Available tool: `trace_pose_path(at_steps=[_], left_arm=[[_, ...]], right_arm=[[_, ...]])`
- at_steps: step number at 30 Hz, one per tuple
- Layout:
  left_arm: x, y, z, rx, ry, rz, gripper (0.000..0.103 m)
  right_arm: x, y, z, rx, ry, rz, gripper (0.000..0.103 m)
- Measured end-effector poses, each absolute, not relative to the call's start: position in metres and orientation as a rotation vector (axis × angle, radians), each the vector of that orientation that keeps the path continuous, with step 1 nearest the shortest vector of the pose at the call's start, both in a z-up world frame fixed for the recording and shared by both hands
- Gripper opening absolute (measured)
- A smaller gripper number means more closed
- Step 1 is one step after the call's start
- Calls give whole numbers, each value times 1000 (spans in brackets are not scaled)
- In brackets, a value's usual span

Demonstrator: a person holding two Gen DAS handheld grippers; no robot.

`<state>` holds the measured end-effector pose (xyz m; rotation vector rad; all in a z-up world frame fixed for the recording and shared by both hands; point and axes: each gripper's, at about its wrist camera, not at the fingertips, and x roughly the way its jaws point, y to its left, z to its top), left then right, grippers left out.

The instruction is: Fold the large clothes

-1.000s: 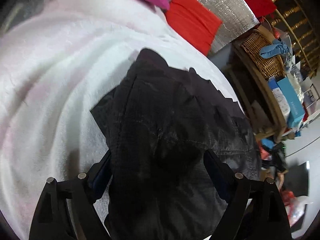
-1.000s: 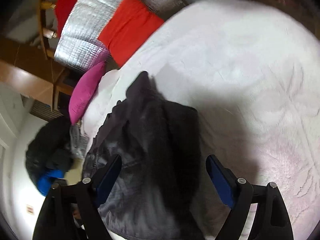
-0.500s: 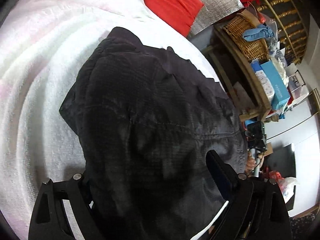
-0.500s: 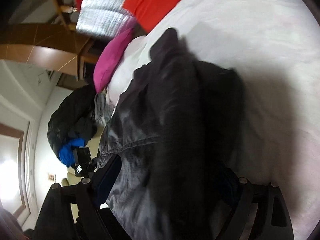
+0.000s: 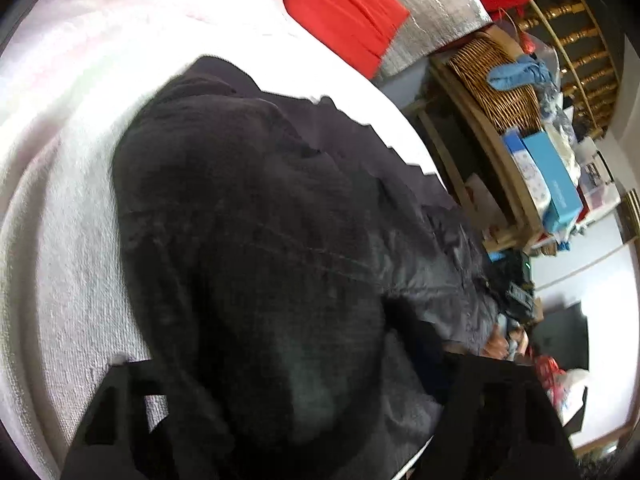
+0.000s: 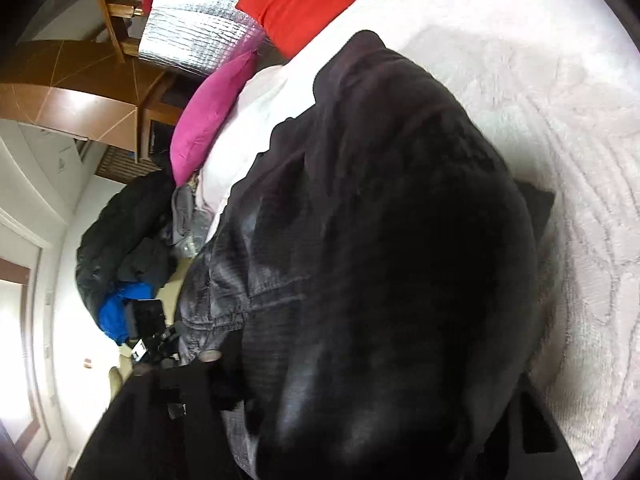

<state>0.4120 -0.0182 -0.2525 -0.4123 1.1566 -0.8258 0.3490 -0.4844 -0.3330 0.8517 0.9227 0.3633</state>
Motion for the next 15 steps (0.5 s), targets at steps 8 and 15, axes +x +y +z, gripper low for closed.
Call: trace_pose_path(at_steps=[8, 15], left_arm=[[410, -26, -218, -443, 1017, -842, 39], [409, -28, -191, -498, 894, -873, 34]], right_arm=[[334, -480, -292, 739, 826, 287, 38], [315, -488, -264, 704, 719, 261, 36]])
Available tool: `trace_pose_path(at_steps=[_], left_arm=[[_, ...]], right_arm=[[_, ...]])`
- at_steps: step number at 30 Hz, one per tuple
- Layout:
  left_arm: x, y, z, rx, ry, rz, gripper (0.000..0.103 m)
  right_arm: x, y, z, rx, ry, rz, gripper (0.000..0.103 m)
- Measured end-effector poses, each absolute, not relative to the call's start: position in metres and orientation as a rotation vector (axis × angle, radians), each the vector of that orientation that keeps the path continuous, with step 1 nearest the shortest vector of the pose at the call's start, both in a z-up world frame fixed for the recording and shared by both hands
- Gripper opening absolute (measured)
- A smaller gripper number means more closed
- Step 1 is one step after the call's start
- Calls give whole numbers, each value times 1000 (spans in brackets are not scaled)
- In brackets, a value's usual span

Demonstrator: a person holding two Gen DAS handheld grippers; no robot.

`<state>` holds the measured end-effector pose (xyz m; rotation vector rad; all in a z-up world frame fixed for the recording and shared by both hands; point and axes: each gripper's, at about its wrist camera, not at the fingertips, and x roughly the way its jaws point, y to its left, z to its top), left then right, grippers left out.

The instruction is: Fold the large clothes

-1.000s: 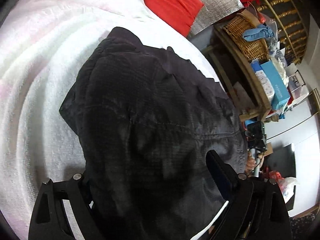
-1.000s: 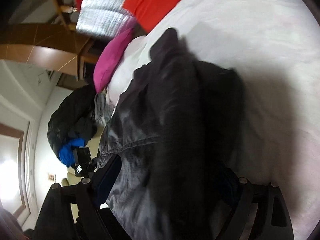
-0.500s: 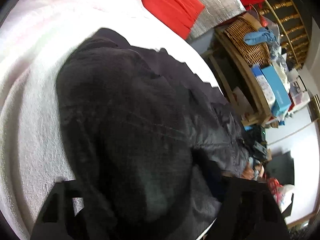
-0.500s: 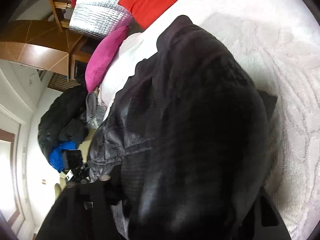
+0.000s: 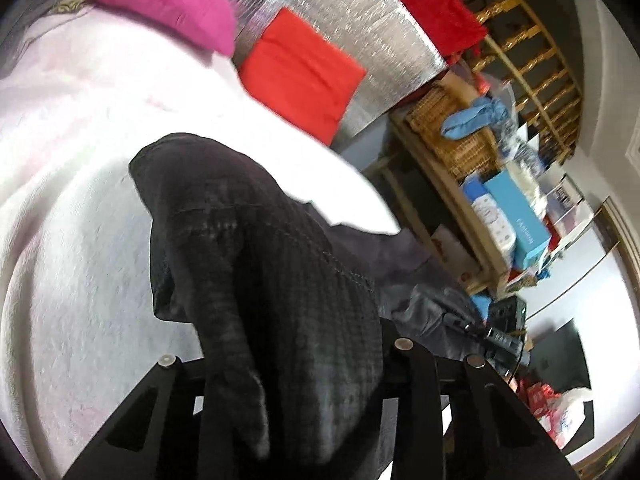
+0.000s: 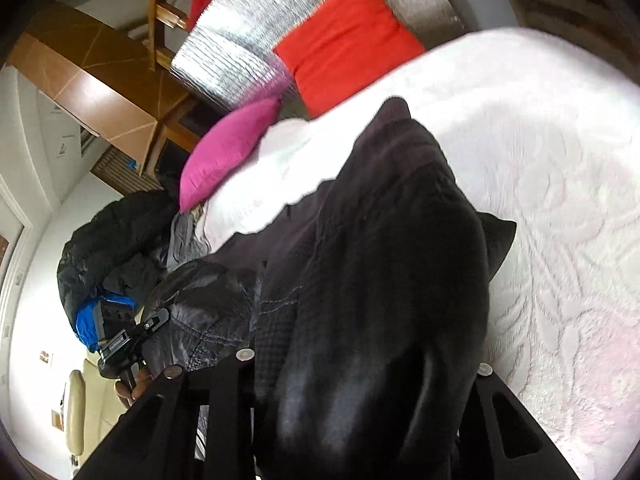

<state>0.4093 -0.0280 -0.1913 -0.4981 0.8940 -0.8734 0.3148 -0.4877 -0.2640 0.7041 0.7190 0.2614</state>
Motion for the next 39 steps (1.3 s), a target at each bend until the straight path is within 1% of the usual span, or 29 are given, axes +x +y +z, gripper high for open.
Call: trace_pose_path(at_steps=[6, 10, 13, 14, 15, 16, 17, 18, 21, 23, 27, 31, 33, 39], left_arm=[[409, -28, -185, -510, 835, -868, 33], [417, -33, -200, -482, 893, -799, 35], [425, -32, -217, -444, 977, -724, 51], [427, -31, -221, -432, 1001, -700, 57], [429, -30, -226, -408, 1032, -666, 66], [430, -30, -231, -379, 1063, -639, 71], [430, -30, -236, -346, 1096, -607, 77], [430, -29, -243, -315, 1130, -569, 78], [426, -27, -251, -276, 1158, -539, 80], [419, -24, -253, -247, 1148, -526, 80], [403, -30, -247, -142, 1103, -462, 81], [388, -39, -242, -37, 1051, -405, 81], [385, -41, -240, -13, 1037, -384, 81], [377, -49, -235, 54, 996, -338, 82]], right_arm=[[309, -488, -248, 687, 625, 235, 36], [313, -493, -256, 700, 638, 202, 36], [320, -504, -276, 742, 707, 164, 36], [322, -507, -285, 760, 739, 155, 36], [325, -509, -294, 778, 777, 153, 36], [326, -512, -302, 795, 807, 153, 36], [326, -513, -306, 815, 822, 159, 38], [326, -515, -309, 840, 834, 174, 42], [325, -516, -311, 850, 860, 161, 58], [325, -515, -311, 840, 884, 140, 65], [324, -514, -311, 845, 900, 130, 68], [316, -517, -301, 811, 896, 102, 68], [311, -516, -294, 792, 881, 87, 70], [313, -516, -288, 734, 881, 35, 70]])
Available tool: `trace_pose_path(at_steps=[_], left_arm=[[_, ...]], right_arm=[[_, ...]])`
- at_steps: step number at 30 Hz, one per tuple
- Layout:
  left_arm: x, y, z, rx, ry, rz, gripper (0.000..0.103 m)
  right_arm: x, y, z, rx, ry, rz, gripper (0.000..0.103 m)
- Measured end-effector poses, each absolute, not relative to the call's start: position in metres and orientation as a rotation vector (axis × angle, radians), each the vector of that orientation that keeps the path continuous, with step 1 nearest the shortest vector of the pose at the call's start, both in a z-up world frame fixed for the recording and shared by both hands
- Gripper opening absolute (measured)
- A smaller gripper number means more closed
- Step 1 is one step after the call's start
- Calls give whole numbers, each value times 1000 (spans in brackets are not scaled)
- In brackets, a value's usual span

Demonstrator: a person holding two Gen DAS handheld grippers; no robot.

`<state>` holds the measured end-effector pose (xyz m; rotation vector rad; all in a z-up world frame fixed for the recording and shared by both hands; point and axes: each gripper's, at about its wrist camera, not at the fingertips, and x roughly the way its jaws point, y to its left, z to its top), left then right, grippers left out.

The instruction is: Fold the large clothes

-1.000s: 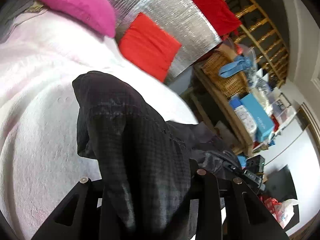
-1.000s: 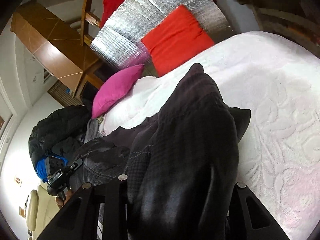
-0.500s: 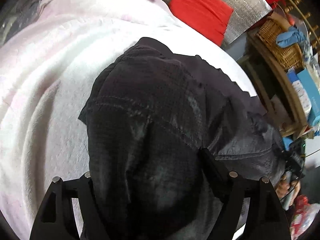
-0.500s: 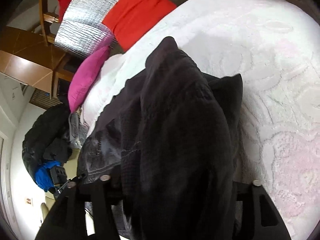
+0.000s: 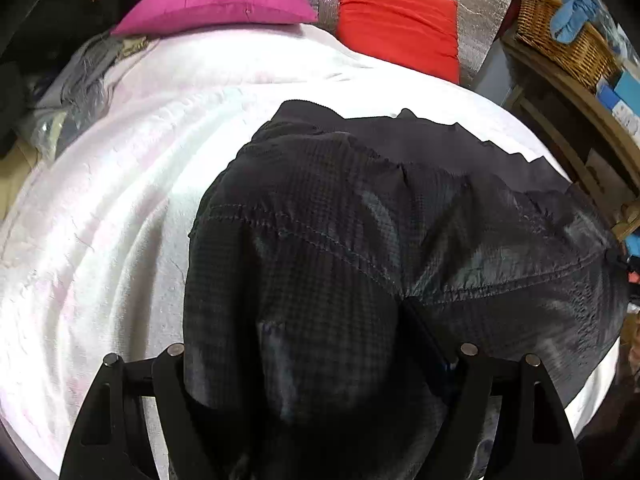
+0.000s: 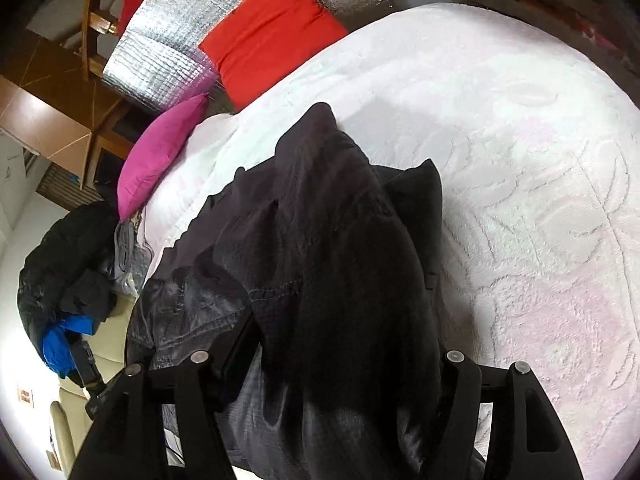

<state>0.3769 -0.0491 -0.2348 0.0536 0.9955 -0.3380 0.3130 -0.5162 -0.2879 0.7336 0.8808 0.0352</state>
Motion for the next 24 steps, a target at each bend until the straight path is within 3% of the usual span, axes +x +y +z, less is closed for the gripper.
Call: trace_pose_path(at_steps=[16, 24], left_arm=[[367, -72, -236, 155, 938, -301, 83], [367, -74, -232, 179, 940, -285, 82]], right_arm=[[309, -527, -305, 734, 977, -43, 71], [277, -534, -251, 625, 745, -184, 71]])
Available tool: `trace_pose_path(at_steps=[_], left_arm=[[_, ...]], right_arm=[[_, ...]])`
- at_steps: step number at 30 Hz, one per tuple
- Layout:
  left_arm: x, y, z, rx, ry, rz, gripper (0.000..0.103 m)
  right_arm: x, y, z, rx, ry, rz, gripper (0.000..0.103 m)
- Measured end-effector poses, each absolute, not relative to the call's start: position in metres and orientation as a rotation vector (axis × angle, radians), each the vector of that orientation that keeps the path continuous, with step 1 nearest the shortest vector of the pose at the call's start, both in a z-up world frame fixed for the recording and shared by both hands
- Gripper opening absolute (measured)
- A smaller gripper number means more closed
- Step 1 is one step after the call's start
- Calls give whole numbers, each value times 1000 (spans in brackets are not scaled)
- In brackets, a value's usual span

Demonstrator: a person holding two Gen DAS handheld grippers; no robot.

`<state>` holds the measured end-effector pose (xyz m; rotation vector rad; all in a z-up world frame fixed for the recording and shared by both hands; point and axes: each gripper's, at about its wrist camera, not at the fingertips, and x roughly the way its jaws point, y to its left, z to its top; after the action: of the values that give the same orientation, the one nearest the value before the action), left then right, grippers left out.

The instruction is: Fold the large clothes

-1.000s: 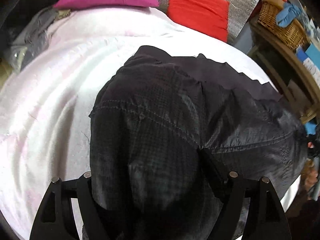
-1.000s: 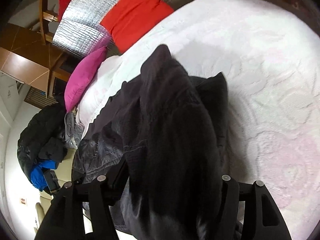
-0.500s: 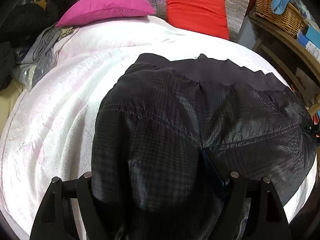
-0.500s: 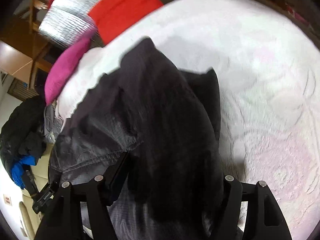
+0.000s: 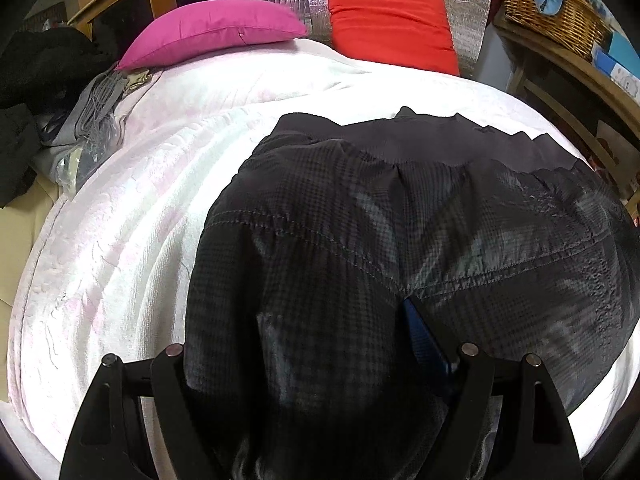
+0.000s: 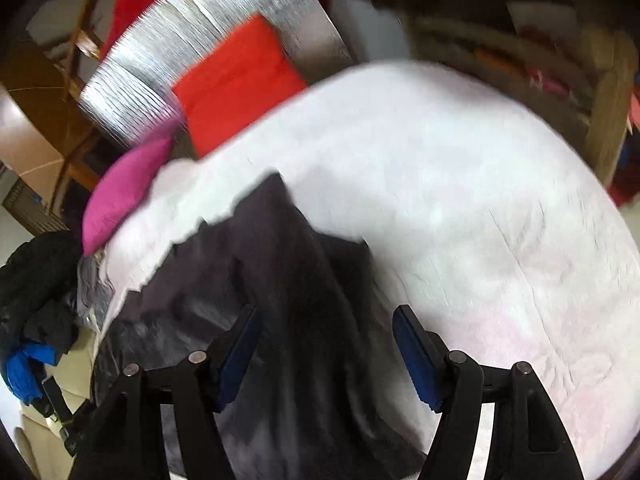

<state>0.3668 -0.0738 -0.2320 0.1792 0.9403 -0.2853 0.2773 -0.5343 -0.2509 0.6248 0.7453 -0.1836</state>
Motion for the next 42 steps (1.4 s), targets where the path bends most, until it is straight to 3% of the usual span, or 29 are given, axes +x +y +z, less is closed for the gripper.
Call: trace_pose_path(at_steps=[9, 19, 20, 21, 24, 27, 33, 37, 38, 39, 40, 42], left_arm=[[403, -29, -197, -115, 930, -290, 83], [450, -49, -238, -99, 1036, -295, 83], [449, -53, -240, -76, 1031, -290, 83], [446, -54, -241, -64, 1023, -286, 78], [447, -56, -239, -54, 979, -269, 56], [448, -50, -234, -81, 939, -257, 51], [458, -63, -252, 21, 941, -197, 61], [453, -64, -245, 57, 950, -178, 65], [451, -63, -242, 57, 955, -172, 67], [447, -61, -238, 56, 956, -167, 68], [441, -59, -233, 54, 947, -165, 68], [426, -55, -222, 50, 912, -170, 69]], right_arm=[[326, -503, -247, 532, 716, -158, 72], [385, -514, -278, 568, 780, -238, 72], [390, -513, -282, 556, 809, -234, 70], [393, -510, -284, 534, 823, -241, 57], [393, -506, -278, 493, 803, -245, 31], [387, -500, -264, 445, 736, -271, 27], [395, -510, -295, 497, 820, -319, 27], [383, -517, -287, 576, 802, -300, 33], [378, -517, -284, 581, 804, -298, 40], [373, -517, -280, 581, 801, -298, 57], [366, -515, -275, 581, 786, -294, 67], [349, -509, -262, 566, 727, -278, 70]])
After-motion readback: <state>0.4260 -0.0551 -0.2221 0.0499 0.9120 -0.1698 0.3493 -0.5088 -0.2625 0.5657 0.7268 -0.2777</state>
